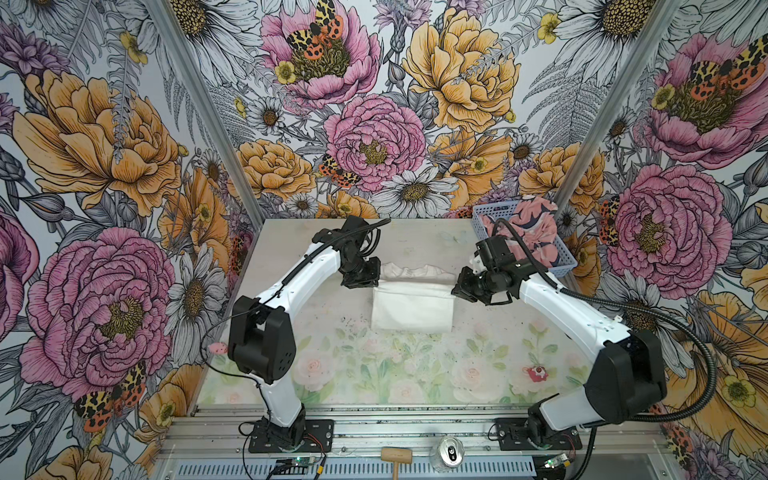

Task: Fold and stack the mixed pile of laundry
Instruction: 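Fold the lifted edge away from the robot onto the shirt with both grippers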

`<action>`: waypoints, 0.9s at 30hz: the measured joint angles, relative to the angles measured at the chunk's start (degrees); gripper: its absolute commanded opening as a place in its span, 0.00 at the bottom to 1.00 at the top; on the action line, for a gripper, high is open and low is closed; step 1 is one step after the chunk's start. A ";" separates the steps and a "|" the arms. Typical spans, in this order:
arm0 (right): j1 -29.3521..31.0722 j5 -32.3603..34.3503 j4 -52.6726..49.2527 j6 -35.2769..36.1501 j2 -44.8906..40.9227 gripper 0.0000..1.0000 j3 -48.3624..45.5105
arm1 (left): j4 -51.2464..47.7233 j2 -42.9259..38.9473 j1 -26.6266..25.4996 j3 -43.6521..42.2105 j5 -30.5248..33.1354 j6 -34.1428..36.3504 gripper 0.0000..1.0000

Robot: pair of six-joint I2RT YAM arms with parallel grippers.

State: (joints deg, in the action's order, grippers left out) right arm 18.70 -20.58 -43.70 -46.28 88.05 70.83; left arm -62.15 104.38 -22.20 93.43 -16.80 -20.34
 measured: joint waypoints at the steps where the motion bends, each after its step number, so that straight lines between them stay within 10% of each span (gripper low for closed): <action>1: -0.85 -0.44 0.42 0.94 2.29 0.00 1.55 | 0.07 2.80 0.70 2.32 -0.33 0.81 0.00; 16: -5.03 -3.39 5.11 6.91 26.21 0.00 17.29 | -3.58 27.47 4.98 24.46 -1.31 6.01 0.00; 19: -5.18 -3.28 5.79 6.99 28.30 0.01 18.29 | -4.07 29.14 5.25 26.56 -1.29 6.38 0.19; 27: -6.03 0.39 6.29 8.24 28.81 0.41 19.74 | -4.11 29.03 6.27 30.25 1.60 6.21 0.47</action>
State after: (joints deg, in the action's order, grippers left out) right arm 12.67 -20.18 -37.41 -38.04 116.86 90.56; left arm -66.26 133.40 -15.92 123.68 -15.20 -14.13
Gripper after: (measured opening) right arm 0.370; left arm 0.453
